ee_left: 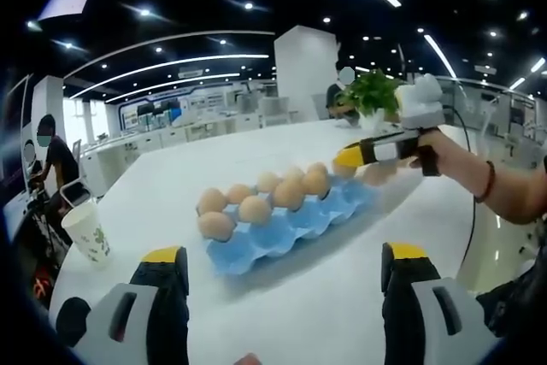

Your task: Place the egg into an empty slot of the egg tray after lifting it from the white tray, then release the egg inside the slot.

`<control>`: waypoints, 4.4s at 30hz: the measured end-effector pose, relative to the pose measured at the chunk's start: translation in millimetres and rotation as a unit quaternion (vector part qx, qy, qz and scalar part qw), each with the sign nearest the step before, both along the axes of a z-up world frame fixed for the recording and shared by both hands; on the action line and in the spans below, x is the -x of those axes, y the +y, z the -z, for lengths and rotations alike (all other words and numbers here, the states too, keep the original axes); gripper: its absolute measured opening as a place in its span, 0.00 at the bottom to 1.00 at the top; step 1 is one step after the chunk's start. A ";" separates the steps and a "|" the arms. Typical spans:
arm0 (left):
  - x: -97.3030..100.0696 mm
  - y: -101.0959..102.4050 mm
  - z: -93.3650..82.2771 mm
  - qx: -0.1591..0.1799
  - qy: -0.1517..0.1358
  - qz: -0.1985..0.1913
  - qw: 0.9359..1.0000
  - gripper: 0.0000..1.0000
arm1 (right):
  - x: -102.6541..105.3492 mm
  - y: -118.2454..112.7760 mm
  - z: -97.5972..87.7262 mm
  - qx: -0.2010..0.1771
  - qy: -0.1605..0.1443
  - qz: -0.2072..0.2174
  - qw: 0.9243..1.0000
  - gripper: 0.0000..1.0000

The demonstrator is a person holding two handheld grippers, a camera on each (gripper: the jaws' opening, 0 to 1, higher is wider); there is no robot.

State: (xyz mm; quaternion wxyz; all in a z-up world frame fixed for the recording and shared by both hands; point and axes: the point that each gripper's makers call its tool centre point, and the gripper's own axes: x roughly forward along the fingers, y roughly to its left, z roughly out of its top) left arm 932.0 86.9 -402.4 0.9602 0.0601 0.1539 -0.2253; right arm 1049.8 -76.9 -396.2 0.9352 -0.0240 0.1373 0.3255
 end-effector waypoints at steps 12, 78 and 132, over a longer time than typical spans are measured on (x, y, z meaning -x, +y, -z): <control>-0.8 3.8 0.9 -0.001 0.002 -0.002 1.000 0.95 | 0.8 11.4 10.9 0.069 -0.007 -0.026 0.997 0.27; 3.0 -8.0 -11.5 0.012 -0.018 0.004 1.000 0.98 | 22.3 -21.7 6.3 0.039 0.035 0.019 0.998 0.43; 4.9 -14.8 -3.9 0.005 -0.009 0.020 1.000 0.97 | 33.3 -64.9 26.5 0.010 -0.034 0.311 0.950 0.30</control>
